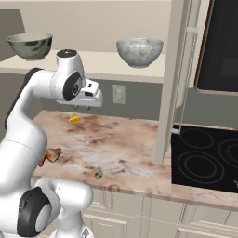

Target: Pick both bowls and place them on the counter. Then place the egg in one bowl and place the chicken drumstick in the other bowl.

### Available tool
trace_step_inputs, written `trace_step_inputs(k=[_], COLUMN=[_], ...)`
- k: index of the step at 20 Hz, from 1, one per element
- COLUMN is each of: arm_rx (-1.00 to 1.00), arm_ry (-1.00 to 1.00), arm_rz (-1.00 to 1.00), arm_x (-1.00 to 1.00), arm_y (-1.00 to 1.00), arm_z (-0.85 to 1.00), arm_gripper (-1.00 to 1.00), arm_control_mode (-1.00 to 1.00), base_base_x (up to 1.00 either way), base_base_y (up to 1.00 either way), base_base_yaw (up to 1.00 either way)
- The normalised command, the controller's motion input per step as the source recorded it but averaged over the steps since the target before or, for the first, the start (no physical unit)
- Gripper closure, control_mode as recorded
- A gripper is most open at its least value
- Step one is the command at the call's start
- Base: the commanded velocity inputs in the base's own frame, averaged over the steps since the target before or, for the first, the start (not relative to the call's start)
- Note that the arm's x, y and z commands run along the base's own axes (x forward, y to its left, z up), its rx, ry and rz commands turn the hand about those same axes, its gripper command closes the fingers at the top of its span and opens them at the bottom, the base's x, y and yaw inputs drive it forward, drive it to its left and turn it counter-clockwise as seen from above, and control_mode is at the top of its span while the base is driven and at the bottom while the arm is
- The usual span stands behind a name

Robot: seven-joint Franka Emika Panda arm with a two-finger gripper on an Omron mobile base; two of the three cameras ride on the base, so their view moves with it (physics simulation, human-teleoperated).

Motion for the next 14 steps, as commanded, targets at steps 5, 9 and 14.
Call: trace_step_inputs(k=[5,9,14], arm_rx=[-0.07,-0.18,-0.24], arm_ry=[-0.05,-0.29,-0.23], arm_rz=[0.0,-0.05,-0.05], arm_x=[-0.01,-0.14,-0.14], arm_y=[0.04,-0.11,-0.26], arm_z=[-0.11,0.11,0.43], arm_gripper=[-1.0,-1.0,-1.0], arm_control_mode=[-1.0,-1.0,-1.0], base_base_x=[0.0,0.0,0.0], base_base_y=[0.0,0.0,0.0], base_base_yaw=[0.0,0.0,0.0])
